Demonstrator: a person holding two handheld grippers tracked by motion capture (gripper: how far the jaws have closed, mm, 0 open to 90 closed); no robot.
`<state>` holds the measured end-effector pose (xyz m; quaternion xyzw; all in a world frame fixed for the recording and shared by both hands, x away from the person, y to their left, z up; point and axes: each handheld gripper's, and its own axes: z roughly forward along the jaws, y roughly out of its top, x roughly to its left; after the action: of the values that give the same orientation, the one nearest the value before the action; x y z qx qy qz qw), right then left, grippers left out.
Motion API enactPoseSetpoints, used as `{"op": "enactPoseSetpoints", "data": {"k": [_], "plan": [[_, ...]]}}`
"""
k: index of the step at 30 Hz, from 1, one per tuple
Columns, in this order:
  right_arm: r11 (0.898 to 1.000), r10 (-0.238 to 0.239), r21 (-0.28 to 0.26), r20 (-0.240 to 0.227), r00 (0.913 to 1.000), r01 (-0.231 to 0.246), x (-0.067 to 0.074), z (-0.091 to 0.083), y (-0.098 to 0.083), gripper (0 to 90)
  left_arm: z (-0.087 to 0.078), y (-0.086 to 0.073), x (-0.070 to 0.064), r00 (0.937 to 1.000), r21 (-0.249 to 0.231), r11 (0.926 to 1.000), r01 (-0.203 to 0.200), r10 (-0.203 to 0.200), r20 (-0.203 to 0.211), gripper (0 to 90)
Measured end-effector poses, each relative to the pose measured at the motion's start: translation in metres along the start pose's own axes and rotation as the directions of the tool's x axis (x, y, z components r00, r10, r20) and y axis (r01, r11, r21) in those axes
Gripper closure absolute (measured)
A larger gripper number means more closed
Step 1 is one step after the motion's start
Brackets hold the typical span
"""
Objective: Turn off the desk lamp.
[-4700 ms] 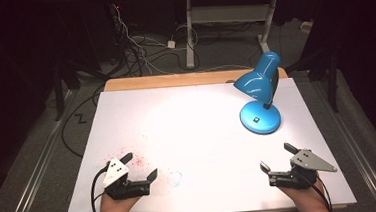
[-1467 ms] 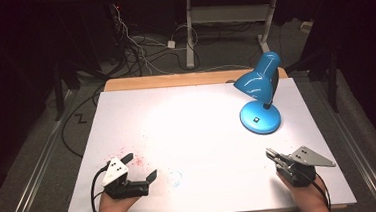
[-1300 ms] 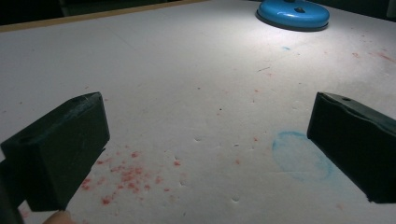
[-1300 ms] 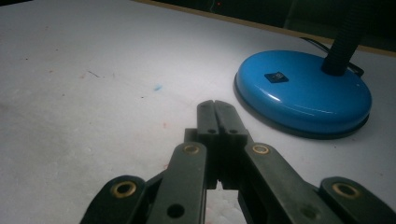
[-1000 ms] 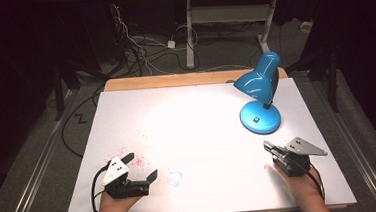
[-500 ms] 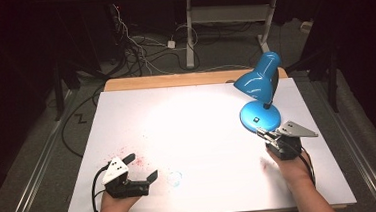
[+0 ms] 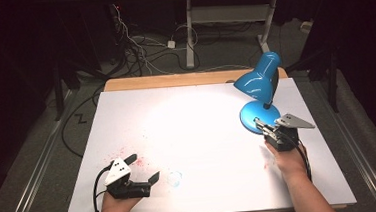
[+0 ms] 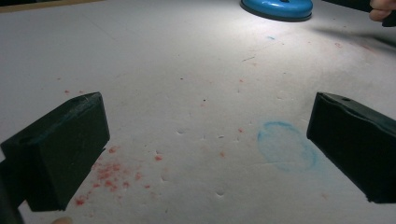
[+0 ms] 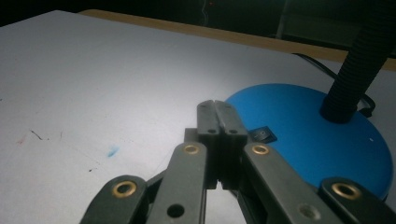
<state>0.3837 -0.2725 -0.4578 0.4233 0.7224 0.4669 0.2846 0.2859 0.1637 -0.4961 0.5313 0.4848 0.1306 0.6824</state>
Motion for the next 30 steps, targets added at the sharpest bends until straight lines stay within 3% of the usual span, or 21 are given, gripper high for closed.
{"op": "enactPoseSetpoints", "data": {"k": [19, 30], "plan": [[1.000, 0.019, 0.025, 0.042, 0.9990, -0.020, -0.019, 0.019, 0.002, 90.0, -0.001, 0.000, 0.000, 0.9999, 0.002, 1.0000, 0.009, -0.009, 0.008, 0.0], [1.000, 0.015, 0.025, 0.048, 0.9987, -0.016, -0.022, 0.024, 0.017, 90.0, 0.000, 0.000, 0.000, 0.9999, 0.004, 1.0000, 0.005, -0.005, 0.009, 0.0]]}}
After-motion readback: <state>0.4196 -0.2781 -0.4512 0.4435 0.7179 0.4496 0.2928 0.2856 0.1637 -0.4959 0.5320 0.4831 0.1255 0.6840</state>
